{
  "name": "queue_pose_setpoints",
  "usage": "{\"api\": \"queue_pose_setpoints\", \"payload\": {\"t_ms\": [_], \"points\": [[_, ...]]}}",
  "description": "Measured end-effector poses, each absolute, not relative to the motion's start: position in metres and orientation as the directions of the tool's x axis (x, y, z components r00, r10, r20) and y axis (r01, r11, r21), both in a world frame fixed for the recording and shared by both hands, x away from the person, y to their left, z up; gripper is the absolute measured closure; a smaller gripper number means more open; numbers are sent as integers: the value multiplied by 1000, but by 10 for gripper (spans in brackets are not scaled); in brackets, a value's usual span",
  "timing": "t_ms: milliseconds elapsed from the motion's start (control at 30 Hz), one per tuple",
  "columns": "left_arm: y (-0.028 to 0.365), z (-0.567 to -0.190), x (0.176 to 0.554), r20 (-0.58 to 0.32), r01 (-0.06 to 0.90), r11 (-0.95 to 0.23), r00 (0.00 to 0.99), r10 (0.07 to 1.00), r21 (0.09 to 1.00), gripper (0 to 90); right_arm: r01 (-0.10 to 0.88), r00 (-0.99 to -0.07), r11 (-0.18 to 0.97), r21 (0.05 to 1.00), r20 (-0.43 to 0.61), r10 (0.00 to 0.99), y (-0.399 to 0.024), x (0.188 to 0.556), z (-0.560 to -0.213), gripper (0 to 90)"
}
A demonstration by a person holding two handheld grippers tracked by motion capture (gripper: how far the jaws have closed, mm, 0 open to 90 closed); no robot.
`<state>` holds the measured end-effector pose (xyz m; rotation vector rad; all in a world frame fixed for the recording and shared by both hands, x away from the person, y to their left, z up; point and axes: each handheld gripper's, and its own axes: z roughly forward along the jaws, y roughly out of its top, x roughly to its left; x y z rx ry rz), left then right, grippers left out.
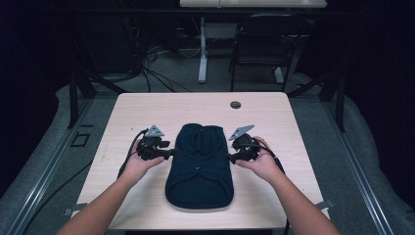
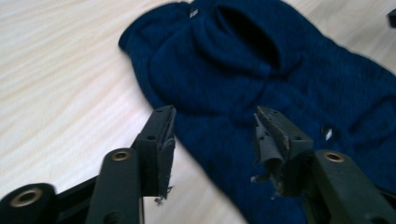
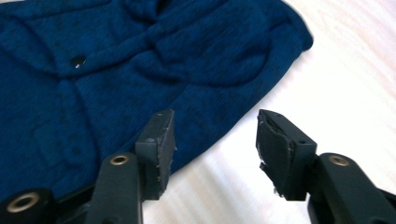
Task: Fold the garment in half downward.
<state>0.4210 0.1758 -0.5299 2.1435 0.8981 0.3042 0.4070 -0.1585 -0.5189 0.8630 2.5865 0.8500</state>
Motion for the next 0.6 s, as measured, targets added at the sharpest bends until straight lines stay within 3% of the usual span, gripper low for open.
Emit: {"api": "queue_pose_setpoints", "payload": {"t_ms": [267,600], "points": [[160,-526,443,-34,478,-495,743,668,726,631,421,-790,692,587,-139,598,-145,434,-514,639],[148,-551,474,-9,523,-528,716,698,669,678,460,-769,681,569,-127,626,-128,468,-528,696]]}}
